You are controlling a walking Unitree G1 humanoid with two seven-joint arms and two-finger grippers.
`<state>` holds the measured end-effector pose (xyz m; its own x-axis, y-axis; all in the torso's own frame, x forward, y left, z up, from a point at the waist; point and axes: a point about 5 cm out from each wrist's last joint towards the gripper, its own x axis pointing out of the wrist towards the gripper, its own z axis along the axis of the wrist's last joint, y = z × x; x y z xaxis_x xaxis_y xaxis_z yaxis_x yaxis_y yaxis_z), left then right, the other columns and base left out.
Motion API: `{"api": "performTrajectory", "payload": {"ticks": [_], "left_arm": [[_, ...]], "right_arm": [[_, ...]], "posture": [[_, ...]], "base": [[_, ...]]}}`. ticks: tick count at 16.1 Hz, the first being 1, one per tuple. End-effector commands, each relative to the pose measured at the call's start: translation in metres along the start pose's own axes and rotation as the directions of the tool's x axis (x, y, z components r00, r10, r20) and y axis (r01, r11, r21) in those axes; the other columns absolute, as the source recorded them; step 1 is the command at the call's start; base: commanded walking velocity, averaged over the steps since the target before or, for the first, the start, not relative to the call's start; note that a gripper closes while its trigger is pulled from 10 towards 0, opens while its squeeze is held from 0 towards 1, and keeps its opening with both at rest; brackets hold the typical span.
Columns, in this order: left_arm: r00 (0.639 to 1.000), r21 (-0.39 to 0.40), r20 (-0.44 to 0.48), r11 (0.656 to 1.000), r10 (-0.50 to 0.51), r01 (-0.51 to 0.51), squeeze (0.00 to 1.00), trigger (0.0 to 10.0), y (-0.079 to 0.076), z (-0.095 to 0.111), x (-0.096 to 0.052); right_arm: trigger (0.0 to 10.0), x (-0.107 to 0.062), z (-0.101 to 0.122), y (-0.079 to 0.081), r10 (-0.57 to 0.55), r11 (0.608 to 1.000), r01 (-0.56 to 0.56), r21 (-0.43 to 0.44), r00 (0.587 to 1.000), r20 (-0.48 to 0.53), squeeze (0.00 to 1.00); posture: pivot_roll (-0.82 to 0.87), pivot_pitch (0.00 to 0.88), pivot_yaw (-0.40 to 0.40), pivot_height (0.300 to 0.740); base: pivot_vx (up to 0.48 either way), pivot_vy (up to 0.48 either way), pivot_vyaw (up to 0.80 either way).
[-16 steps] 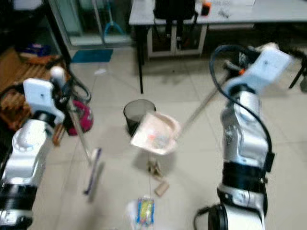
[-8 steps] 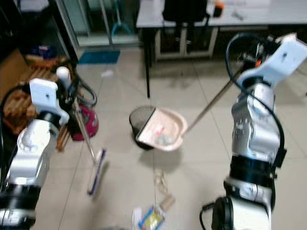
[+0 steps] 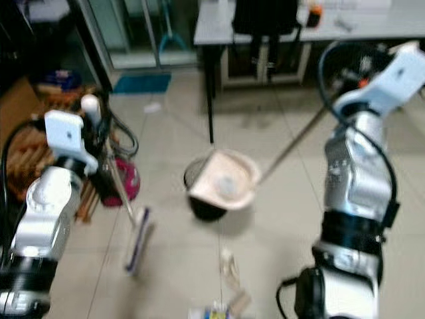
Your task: Sweep floor
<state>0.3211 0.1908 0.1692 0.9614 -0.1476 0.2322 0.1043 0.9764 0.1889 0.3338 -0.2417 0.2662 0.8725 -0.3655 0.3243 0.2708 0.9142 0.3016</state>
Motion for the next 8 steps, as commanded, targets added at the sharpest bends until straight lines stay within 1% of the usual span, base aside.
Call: {"api": "performTrajectory", "payload": {"ticks": [1, 4, 6, 8], "left_arm": [[0.999, 0.046, 0.037, 0.999, 0.003, -0.004, 0.0, 10.0, 0.006, 0.0098, 0.0019], [1.0, 0.047, 0.025, 0.999, -0.005, 0.004, 0.0, 10.0, 0.0038, 0.0086, 0.0023], [1.0, 0.017, -0.008, 1.0, -0.023, 0.023, 0.0, 10.0, 0.0011, 0.005, 0.0022], [1.0, 0.018, -0.015, 1.0, -0.025, 0.025, 0.0, 10.0, 0.0001, 0.0041, 0.0014]], "right_arm": [[10.0, 0.0024, 0.0134, 0.0163, 0.041, 0.997, -0.045, 0.059, 0.997, 0.064, 0.0], [10.0, 0.0053, 0.0163, 0.0139, 0.025, 0.998, -0.03, 0.058, 0.997, 0.077, 0.0], [10.0, 0.0079, 0.0188, 0.0118, 0.012, 0.998, -0.017, 0.054, 0.996, 0.09, 0.0], [10.0, 0.0097, 0.0189, 0.0107, 0.005, 0.999, -0.01, 0.053, 0.995, 0.095, 0.0]], "posture": [[-0.11, 0.0, 0.071, 0.74], [-0.11, 0.0, 0.072, 0.74], [-0.11, 0.0, 0.072, 0.74], [-0.11, 0.0, 0.07, 0.74]], "base": [[0.469, 0.0, 0.0], [0.469, 0.0, 0.0], [0.0, 0.0, 0.0], [0.0, 0.0, 0.0]]}}
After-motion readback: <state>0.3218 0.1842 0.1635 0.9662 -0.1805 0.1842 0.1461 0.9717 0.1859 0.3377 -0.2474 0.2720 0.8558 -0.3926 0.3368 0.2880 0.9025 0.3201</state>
